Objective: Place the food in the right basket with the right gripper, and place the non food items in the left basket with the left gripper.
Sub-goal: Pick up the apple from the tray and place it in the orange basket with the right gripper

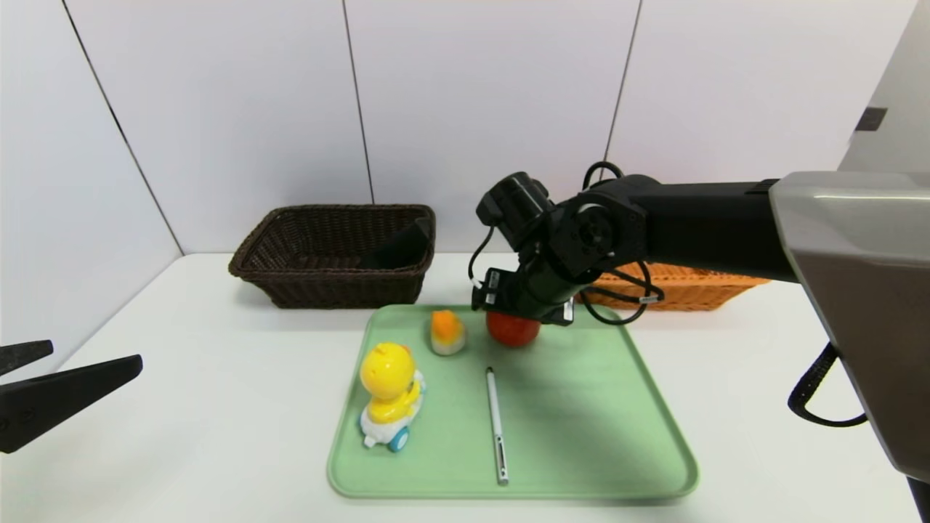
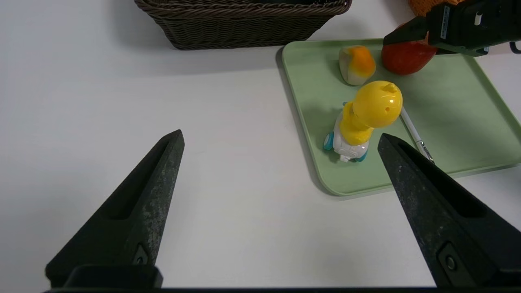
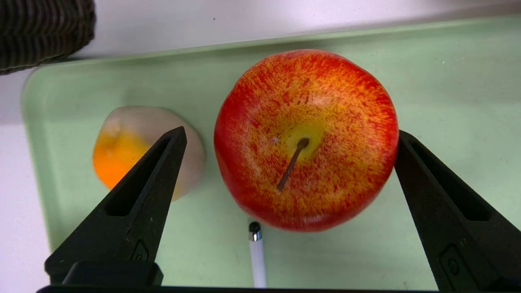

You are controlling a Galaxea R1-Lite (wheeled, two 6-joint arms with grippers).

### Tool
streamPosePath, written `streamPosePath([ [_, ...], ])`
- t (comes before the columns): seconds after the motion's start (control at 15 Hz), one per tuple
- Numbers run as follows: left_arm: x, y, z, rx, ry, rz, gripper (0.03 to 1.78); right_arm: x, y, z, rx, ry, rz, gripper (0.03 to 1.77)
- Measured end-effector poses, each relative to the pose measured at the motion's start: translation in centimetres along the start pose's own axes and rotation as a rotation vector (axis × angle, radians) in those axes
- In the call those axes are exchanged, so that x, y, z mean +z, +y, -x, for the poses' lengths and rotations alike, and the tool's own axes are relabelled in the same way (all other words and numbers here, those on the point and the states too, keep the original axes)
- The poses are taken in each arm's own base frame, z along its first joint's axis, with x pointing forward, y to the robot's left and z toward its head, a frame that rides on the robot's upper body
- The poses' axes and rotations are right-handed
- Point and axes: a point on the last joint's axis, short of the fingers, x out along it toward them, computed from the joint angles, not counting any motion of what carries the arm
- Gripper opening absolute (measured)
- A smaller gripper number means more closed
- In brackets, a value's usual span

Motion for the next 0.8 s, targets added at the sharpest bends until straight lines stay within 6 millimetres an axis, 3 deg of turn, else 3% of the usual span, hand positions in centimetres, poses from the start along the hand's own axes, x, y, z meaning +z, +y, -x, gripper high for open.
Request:
streamPosePath([
  [0.33, 0.1, 0.0, 0.1, -0.002, -0.007, -0.001, 1.69, -0.2, -0.3, -1.4, -0.028, 0.02, 0.011, 1.7],
  [0.4, 0.1, 0.0, 0.1, -0.003, -0.006, -0.001, 1.69, -0.2, -0.4, -1.5, -0.031, 0.021, 0.01, 1.64],
  [0.53, 0.1, 0.0, 0.1, -0.004, -0.006, -0.001, 1.69, -0.2, -0.5, -1.7, -0.045, 0.013, 0.012, 1.32],
  [0.8, 0.1, 0.0, 0.1, -0.004, -0.006, -0.001, 1.69, -0.2, -0.5, -1.6, -0.046, 0.01, 0.03, 1.24],
])
